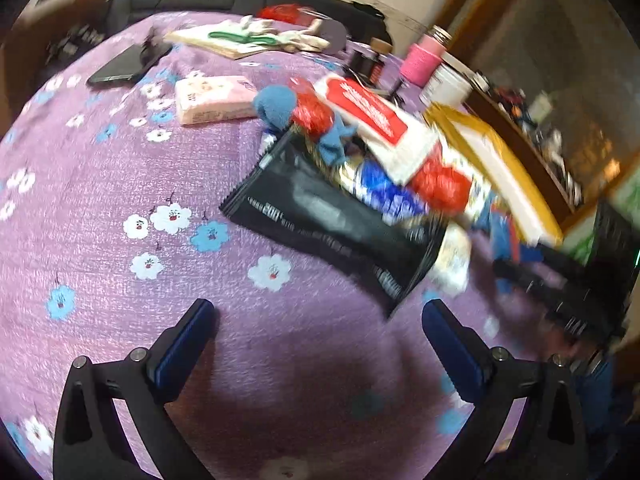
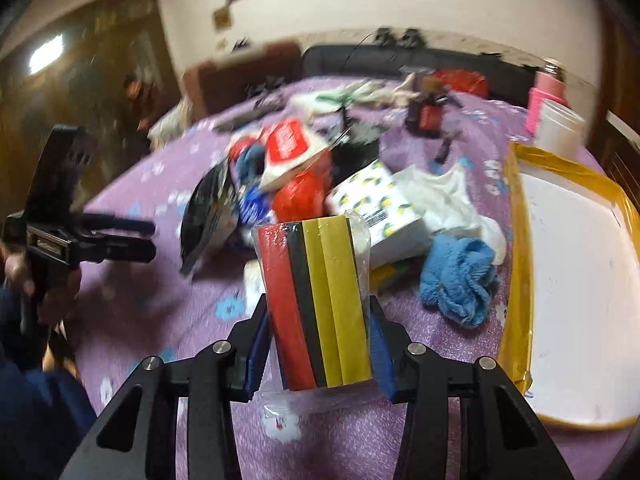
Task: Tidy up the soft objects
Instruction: 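Lift the black bag and striped bundle and carry both toward the yellow tray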
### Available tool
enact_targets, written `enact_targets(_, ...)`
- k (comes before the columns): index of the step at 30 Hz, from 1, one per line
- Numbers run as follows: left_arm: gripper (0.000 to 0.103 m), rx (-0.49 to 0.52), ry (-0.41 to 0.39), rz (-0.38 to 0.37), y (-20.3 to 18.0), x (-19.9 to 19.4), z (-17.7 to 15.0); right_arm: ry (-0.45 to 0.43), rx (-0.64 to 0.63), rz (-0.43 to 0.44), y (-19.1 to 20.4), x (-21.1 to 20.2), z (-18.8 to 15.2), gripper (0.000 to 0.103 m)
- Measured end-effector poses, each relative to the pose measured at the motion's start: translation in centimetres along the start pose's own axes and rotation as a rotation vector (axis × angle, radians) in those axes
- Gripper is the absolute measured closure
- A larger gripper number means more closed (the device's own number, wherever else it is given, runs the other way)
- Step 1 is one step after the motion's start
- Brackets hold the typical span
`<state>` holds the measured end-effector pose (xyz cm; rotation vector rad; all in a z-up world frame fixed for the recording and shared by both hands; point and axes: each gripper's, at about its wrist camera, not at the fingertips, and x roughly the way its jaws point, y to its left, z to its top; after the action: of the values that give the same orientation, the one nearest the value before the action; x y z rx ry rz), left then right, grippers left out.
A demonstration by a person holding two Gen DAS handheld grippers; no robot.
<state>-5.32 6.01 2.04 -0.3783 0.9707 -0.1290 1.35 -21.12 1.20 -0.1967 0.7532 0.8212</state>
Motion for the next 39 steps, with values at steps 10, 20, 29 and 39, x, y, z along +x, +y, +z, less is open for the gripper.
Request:
enact_targets(10, 0.008, -0.384, 0.058, 0.043, 0.6, 2.5, 3.2, -0.075, 0.023, 0.029, 0.5, -0.5, -0.7, 0.055)
enact_targets(20, 0.062, -0.188, -0.011, 0.106, -1.7, 4.3, 4.5, -0.107, 0.073, 0.052, -0.5, -1.1, -0.8, 0.055)
enact_targets(29, 0.071, -0.075, -0.044, 0.067, -0.5, 1.8, 2.3, -0.084, 0.056, 0.005, 0.3, -0.8, -0.6, 0.055)
enact_targets(39, 0.074, 0.073, -0.129, 0.119, -3.5, 0.7, 1.7, -0.1, 0.165, -0.033, 0.9, -0.5, 0.7, 0.055)
